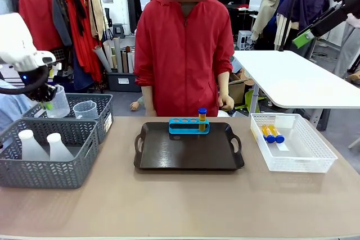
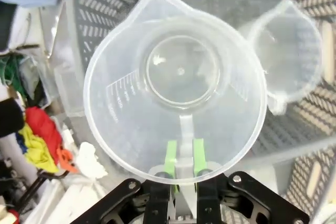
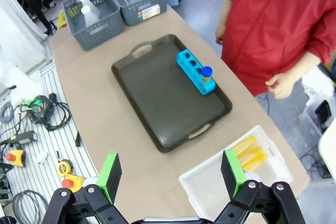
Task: Prepare the laboratory tools.
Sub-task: Pick up one Large Measuring Cup and place it on the Handle tray.
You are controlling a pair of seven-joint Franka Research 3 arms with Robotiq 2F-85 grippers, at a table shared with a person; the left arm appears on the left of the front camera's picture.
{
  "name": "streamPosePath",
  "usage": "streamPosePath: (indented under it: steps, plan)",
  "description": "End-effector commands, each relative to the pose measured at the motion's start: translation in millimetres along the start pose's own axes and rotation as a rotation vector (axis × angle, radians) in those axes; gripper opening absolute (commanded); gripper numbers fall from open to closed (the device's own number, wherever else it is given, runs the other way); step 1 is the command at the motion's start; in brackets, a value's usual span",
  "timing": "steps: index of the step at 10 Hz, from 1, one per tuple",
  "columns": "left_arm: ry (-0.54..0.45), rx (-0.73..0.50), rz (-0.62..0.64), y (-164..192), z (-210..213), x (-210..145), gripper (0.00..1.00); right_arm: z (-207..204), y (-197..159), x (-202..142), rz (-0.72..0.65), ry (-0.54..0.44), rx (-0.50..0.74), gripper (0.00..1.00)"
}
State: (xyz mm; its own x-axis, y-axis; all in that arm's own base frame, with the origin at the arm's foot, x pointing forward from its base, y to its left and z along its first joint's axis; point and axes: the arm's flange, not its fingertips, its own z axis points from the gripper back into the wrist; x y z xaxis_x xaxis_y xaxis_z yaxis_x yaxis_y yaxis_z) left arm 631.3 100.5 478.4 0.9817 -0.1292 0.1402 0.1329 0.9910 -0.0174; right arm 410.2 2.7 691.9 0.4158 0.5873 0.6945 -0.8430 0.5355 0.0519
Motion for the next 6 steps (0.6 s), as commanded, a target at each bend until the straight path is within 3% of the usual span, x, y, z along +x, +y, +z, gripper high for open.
streamPosePath:
  steps: [1, 4, 6]
  plan:
    - [-0.008, 0.023, -0.104, -28, 49, -37, 0.0, 1, 1, 1, -0.001, -0.005, 0.004, 1.0]
    - [-0.046, 0.128, -0.23, -65, 108, -76, 0.0, 1, 1, 1, -0.001, -0.005, 0.004, 1.0]
    - [-0.048, 0.136, -0.37, -91, 154, -102, 0.0, 1, 1, 1, -0.001, -0.005, 0.004, 1.0]
